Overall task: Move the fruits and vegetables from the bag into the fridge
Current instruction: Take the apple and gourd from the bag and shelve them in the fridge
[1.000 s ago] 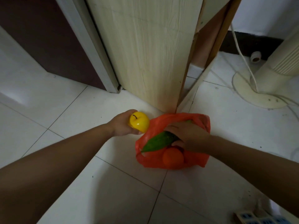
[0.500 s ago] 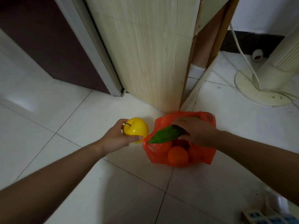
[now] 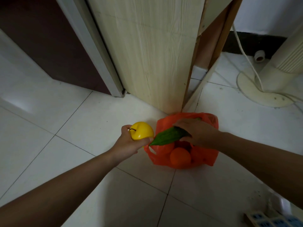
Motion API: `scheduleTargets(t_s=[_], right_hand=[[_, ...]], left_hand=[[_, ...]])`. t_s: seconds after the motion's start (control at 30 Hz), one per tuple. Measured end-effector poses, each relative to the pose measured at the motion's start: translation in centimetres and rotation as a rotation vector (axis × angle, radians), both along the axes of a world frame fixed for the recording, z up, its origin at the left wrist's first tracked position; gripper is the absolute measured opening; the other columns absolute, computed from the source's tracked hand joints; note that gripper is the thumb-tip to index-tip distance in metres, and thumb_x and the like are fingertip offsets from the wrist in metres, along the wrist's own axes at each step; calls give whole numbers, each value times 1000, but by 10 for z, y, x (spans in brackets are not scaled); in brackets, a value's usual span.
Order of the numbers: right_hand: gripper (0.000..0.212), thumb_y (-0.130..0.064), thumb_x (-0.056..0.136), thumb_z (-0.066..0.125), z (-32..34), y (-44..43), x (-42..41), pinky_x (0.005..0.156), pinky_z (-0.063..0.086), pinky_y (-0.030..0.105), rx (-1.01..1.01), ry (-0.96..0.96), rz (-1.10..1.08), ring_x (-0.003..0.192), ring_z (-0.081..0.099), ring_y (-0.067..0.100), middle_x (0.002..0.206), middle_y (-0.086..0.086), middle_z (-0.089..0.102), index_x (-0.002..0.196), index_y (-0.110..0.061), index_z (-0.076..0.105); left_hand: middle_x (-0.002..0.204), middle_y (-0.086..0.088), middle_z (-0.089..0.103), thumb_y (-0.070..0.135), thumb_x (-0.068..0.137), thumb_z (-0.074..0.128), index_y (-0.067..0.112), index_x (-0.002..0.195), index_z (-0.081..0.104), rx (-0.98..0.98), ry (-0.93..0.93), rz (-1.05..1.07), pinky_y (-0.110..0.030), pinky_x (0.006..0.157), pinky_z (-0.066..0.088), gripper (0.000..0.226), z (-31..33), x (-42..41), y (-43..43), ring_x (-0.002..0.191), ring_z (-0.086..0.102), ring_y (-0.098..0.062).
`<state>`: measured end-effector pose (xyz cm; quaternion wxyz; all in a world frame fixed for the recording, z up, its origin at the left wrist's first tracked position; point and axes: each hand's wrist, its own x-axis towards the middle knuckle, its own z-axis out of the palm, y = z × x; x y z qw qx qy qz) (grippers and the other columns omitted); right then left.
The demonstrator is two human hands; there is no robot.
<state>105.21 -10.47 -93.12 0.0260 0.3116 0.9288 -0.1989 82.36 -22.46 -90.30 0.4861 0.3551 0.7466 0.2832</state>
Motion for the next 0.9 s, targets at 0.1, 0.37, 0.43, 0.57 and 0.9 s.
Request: scheduleTargets(t_s=[0.1,0.37,0.43,0.57,0.9], right_hand=[[52,-36,89,57,0,-1,2,101,31,27,-7,13,-2,121,43,15,134,-1,48,136,-22,40],[50,-33,87,60,-1,4,7,99,31,24,-27,72,-26,118,46,15,130,1,52,133,-20,44],[52,-34,87,61,2,6,11,98,32,24,-20,96,-59,118,47,16,131,1,52,133,-20,42],[54,-36,87,61,11,11,18,96,35,26,0,153,-110,114,50,18,130,3,52,135,-21,41],[51,-32,87,62,51,-1,14,84,35,5,28,406,-146,102,44,3,125,-2,49,134,-19,44]], left_hand=[[115,0,43,23,68,82,24,129,20,26,38,-71,-22,67,48,86,-1,0,0,91,53,-9],[103,9,44,35,54,72,30,122,21,-28,-8,-24,-37,81,54,85,-4,-15,-6,91,58,-15],[104,8,44,35,54,73,30,123,21,-33,-16,-9,-39,84,54,86,-5,-19,-7,89,59,-16],[108,1,44,34,53,73,27,124,21,-40,71,-16,-38,79,53,89,-9,-25,-5,91,55,-15],[108,0,46,34,56,73,20,130,20,65,92,-7,-25,63,46,92,-10,-13,10,88,56,-14]])
